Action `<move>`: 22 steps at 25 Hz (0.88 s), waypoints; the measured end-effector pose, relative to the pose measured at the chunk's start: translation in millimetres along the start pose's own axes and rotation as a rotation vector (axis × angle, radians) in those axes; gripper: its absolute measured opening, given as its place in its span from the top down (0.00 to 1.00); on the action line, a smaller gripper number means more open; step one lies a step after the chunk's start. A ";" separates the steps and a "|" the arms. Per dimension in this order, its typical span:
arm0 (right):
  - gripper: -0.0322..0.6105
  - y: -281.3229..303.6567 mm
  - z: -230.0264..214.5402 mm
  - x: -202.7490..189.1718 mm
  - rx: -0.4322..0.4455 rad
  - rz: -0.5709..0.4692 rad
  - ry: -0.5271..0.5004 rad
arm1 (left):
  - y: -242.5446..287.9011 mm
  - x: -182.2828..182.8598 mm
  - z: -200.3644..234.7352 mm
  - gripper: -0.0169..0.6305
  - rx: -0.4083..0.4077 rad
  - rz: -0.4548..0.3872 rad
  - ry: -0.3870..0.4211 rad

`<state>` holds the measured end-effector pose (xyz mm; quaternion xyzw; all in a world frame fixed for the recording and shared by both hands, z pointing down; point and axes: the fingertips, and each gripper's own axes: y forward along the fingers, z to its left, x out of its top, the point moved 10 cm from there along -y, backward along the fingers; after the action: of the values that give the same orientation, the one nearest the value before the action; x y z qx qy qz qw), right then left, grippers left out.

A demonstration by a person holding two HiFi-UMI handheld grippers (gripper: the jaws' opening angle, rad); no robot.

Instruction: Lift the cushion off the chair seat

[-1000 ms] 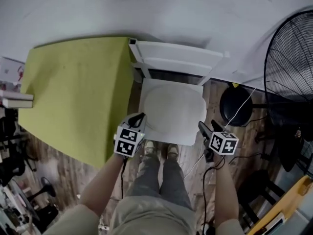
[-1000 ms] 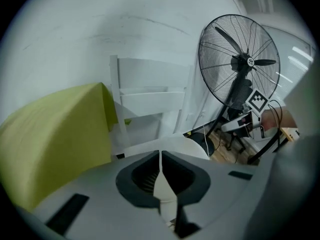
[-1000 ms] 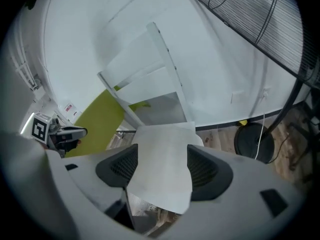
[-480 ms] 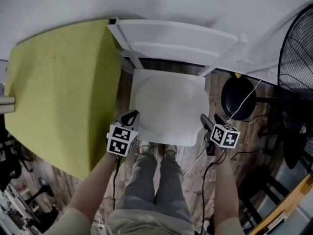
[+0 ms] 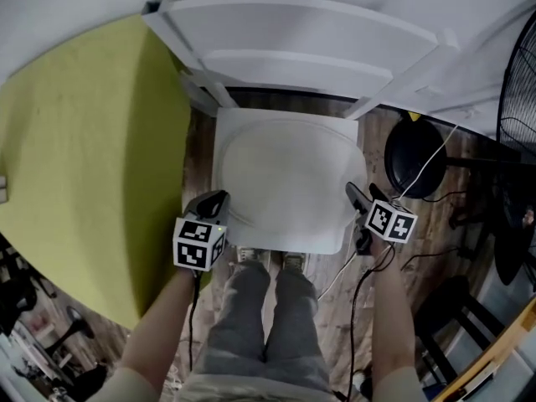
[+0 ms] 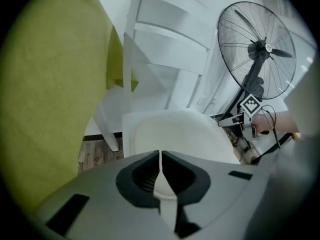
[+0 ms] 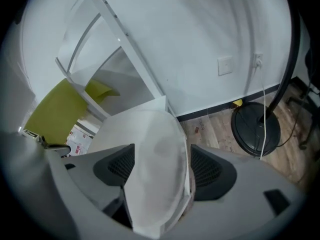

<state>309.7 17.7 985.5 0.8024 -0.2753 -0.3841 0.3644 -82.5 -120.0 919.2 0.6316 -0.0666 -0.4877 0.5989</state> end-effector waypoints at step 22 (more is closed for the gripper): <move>0.79 -6.9 23.0 -7.3 -0.049 0.006 0.044 | -12.8 3.6 -9.0 0.92 -0.028 -0.006 -0.177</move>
<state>288.0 18.4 972.9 0.8006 -0.2602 -0.3718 0.3912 -80.8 -112.6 905.0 0.5778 -0.1103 -0.5443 0.5981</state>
